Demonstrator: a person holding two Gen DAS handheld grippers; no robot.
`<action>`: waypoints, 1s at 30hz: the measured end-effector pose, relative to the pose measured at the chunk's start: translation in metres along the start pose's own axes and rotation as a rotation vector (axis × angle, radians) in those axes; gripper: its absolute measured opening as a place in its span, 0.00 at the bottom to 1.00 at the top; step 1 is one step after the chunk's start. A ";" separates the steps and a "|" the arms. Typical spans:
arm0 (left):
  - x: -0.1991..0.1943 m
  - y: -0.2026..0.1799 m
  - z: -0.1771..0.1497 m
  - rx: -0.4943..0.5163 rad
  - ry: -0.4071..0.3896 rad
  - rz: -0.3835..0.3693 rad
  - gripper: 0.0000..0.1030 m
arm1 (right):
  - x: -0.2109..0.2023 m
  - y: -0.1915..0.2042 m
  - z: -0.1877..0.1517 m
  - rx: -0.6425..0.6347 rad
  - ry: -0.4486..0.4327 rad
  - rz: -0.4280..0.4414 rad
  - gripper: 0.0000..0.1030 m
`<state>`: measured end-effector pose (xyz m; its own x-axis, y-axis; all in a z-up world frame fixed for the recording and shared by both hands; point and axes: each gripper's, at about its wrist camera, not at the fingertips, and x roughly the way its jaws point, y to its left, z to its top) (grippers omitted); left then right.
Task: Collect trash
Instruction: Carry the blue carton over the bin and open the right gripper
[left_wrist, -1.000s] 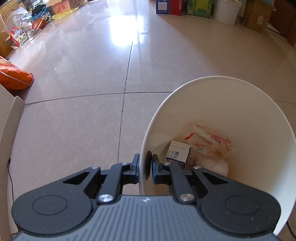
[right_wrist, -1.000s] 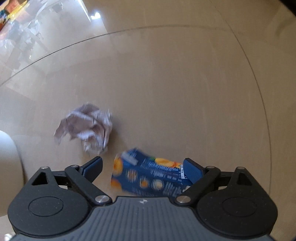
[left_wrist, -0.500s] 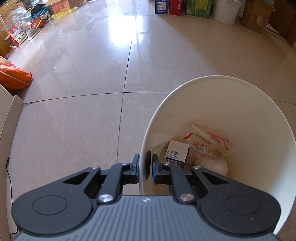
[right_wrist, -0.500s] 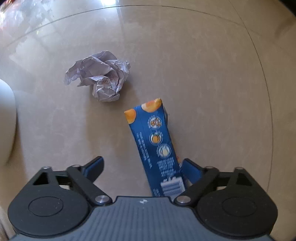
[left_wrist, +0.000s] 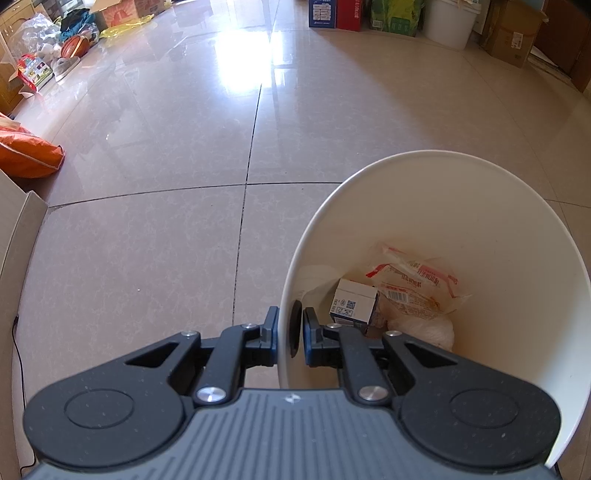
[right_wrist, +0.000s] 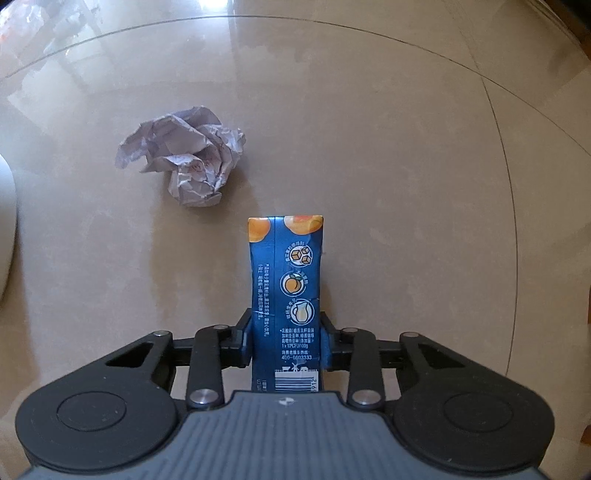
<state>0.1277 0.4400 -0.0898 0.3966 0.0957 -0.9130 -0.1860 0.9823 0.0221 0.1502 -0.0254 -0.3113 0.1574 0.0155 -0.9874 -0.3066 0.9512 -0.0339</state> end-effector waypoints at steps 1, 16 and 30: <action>0.000 0.000 0.000 -0.001 0.001 0.000 0.10 | -0.003 0.000 -0.001 0.001 -0.003 0.001 0.36; 0.001 -0.005 -0.001 0.032 -0.013 0.020 0.10 | -0.114 0.037 -0.020 -0.079 -0.049 0.063 0.36; -0.001 -0.004 -0.006 0.038 -0.027 0.015 0.10 | -0.296 0.114 0.000 -0.265 -0.231 0.131 0.36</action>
<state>0.1227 0.4345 -0.0914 0.4180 0.1144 -0.9012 -0.1581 0.9861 0.0518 0.0683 0.0788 -0.0231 0.2991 0.2293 -0.9263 -0.5653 0.8246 0.0216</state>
